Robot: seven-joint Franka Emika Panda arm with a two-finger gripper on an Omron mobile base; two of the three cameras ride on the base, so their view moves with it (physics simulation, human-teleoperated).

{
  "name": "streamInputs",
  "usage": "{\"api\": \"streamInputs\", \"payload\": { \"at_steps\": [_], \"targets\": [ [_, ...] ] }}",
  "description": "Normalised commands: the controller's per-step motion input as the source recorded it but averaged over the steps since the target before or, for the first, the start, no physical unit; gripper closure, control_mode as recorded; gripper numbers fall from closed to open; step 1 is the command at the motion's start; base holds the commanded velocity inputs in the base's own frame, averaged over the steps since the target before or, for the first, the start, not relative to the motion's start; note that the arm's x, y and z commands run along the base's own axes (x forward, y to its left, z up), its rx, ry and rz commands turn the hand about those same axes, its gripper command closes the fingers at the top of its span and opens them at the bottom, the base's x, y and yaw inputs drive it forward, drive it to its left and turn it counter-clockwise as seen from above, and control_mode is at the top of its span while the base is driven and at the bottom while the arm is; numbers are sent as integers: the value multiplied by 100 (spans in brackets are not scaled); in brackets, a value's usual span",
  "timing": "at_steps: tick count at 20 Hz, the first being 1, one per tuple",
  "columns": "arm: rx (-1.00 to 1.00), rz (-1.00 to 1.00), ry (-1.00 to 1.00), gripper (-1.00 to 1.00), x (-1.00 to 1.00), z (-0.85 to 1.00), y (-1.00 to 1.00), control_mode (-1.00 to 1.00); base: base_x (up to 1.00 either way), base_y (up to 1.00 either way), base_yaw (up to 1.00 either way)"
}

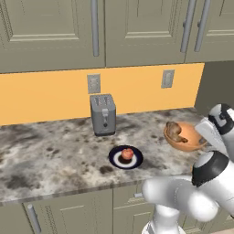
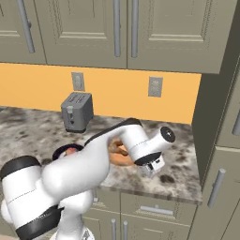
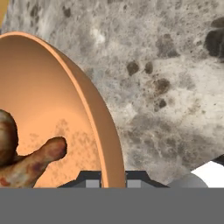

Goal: Remove the peach from the bowl and place it on the small plate. Then place the bowl with only the chicken drumstick in the microwave, close the door, and press the start button to microwave the chicken drumstick.

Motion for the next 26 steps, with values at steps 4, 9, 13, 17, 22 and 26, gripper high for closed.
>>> {"api": "streamInputs", "payload": {
  "at_steps": [4, 9, 13, 17, 22, 26],
  "targets": [
    [3, -9, -3, 100, -71, 75, 33, -100, 0, 0, 0],
    [-3, -3, -2, 100, -71, 59, 73, -100, 0, 0, 0],
    [-14, 0, 0, 100, -34, 33, 100, -100, 0, 0, 0],
    [-6, 0, 4, 100, 0, -3, 28, -100, 0, 0, 0],
    [0, 0, 0, 100, 0, 0, 0, 100, -94, 53, 11],
    [0, 0, 0, 100, 0, 0, 0, 100, -100, 82, 26]
  ]
}}
